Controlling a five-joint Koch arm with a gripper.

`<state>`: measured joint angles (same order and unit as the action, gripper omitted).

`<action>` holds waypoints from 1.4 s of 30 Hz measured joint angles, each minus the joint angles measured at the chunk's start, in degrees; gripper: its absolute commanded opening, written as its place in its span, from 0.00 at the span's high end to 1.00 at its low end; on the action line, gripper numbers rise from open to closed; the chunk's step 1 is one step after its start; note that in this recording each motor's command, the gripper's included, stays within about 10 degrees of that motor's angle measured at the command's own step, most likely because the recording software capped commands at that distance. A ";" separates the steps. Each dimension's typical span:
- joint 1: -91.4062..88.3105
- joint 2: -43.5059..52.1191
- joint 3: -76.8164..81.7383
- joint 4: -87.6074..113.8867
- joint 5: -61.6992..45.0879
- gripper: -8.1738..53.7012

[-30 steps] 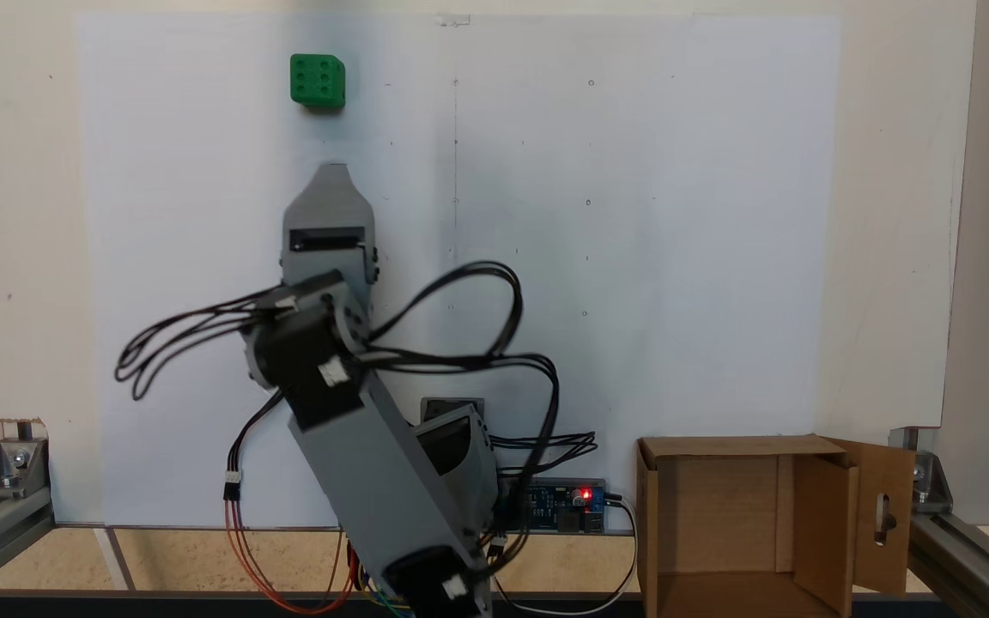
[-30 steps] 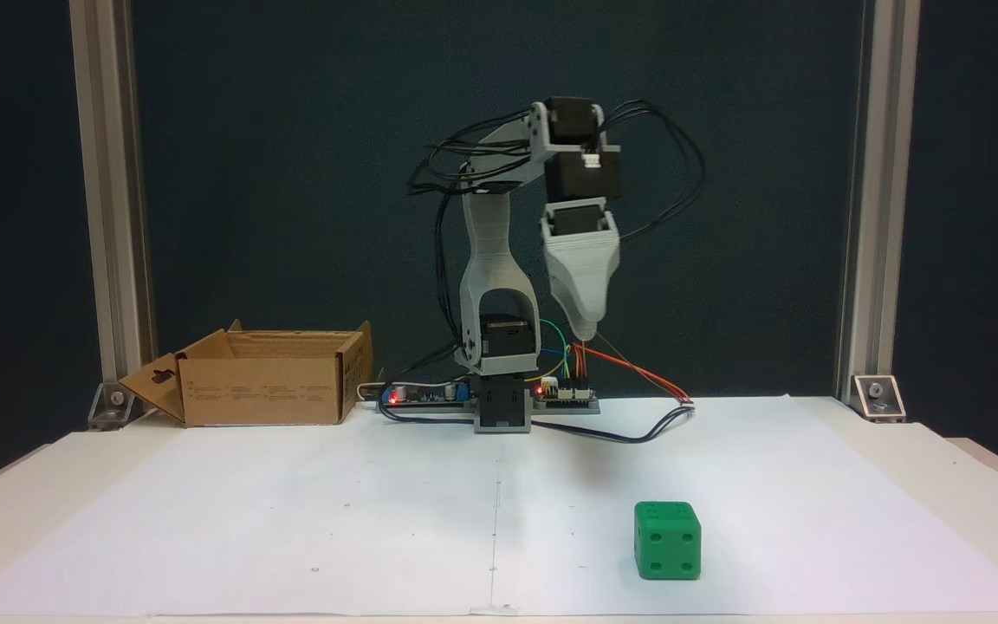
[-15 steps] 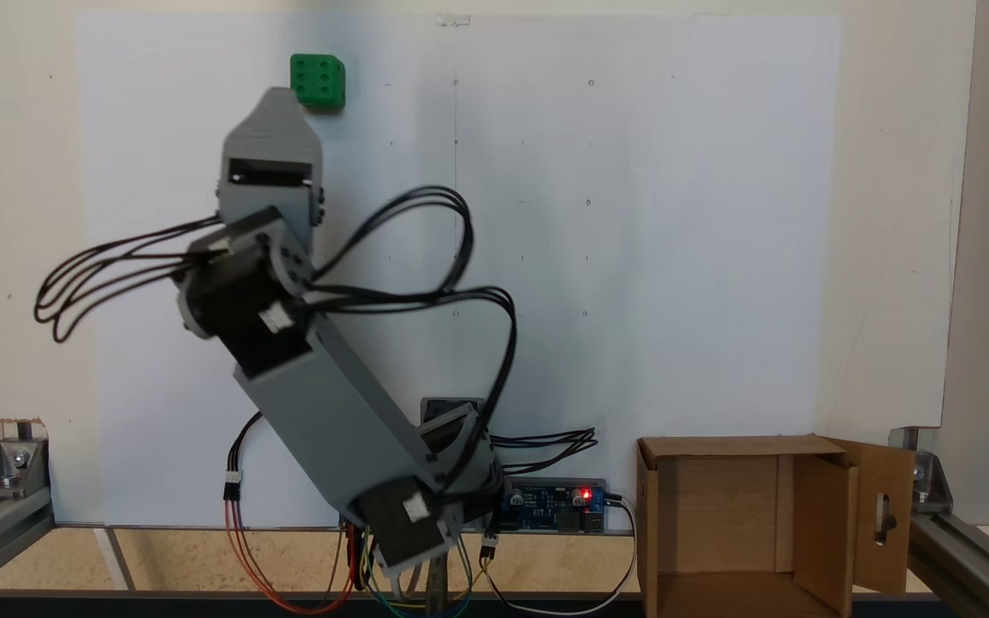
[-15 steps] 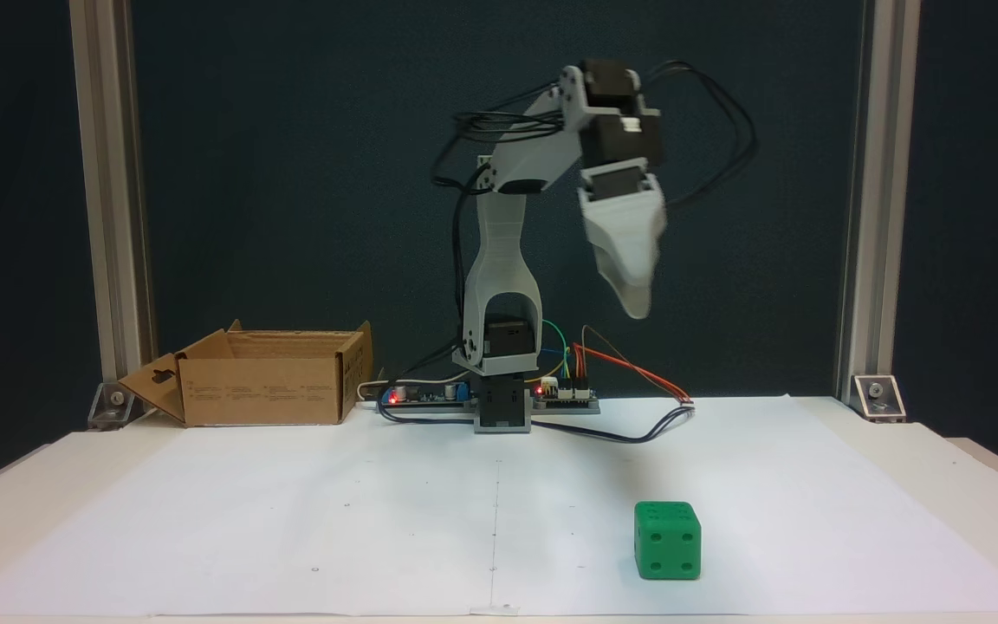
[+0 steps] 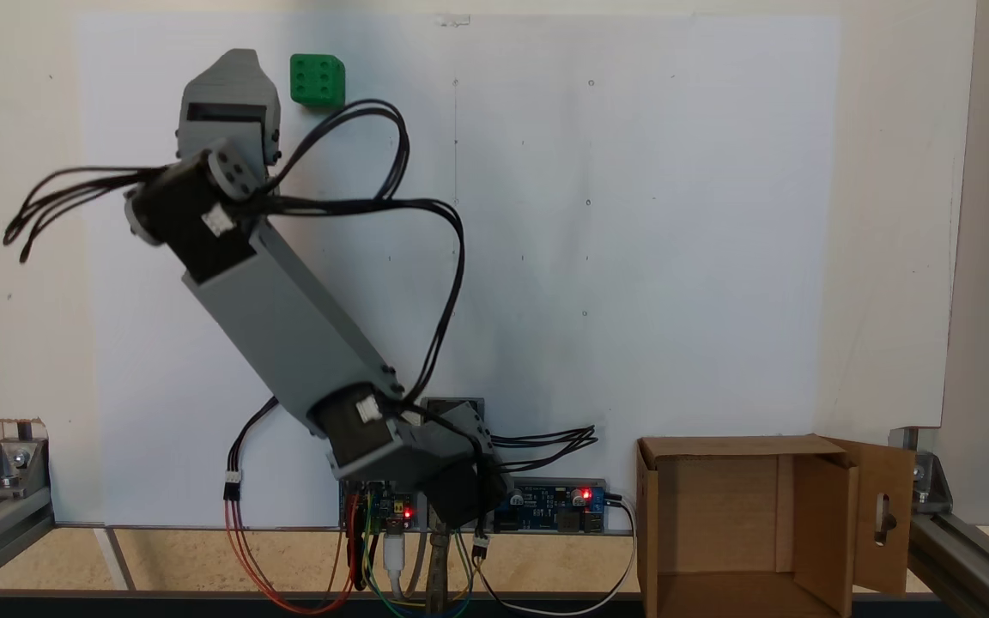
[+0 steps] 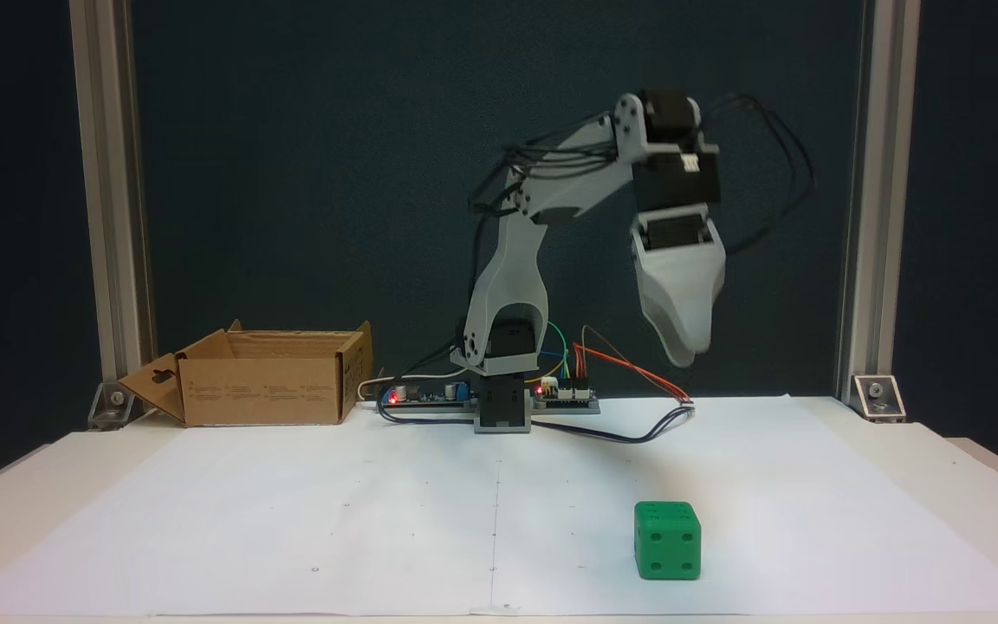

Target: Grasp a green dice and put it in the bin.

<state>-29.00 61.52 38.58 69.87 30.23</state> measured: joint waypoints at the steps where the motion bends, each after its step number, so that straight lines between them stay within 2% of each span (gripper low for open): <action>1: -0.18 -1.23 -1.49 0.62 0.18 0.15; 12: -0.18 -6.59 -12.57 4.13 0.53 0.16; 33: 5.89 -9.84 -12.66 7.91 0.53 0.15; 42: 5.80 -15.03 -18.63 8.88 0.53 0.16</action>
<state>-23.20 46.49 19.95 78.75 30.76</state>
